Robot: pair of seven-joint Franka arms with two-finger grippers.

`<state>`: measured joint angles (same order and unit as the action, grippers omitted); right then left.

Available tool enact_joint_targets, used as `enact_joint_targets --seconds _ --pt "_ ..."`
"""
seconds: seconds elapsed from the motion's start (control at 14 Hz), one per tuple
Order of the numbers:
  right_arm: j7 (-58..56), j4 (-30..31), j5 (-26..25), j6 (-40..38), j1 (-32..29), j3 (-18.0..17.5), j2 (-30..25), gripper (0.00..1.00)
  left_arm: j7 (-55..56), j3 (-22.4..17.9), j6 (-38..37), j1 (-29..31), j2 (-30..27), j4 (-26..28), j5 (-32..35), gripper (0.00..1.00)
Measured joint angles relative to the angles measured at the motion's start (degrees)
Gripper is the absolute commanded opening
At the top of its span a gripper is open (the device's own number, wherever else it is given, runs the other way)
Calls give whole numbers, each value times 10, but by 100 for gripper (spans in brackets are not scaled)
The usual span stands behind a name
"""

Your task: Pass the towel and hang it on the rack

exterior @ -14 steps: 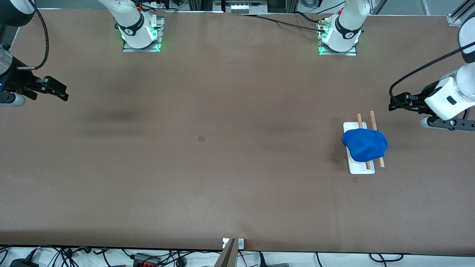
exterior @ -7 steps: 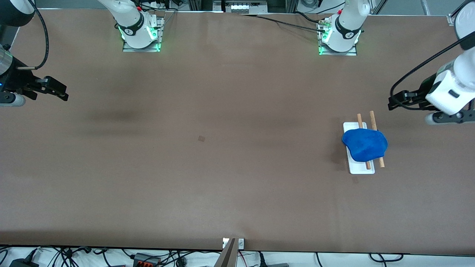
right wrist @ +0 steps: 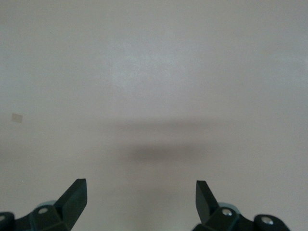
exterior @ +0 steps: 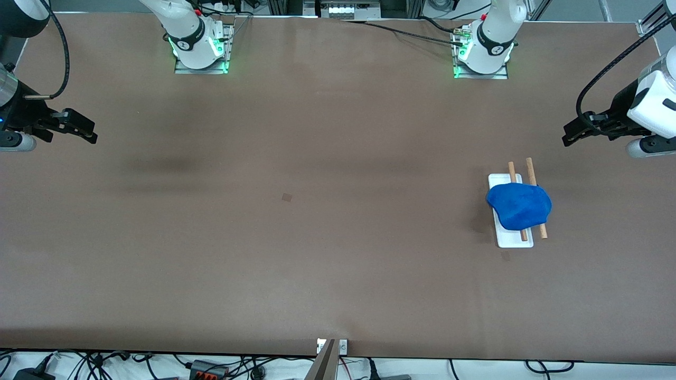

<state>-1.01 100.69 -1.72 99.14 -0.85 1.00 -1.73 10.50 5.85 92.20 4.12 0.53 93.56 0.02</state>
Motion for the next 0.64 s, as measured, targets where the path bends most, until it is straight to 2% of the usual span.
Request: enact_joint_targets --seconds 0.64 --pt "0 0 0 0 0 0 0 100 -1 0 1 -10 0 8 0 100"
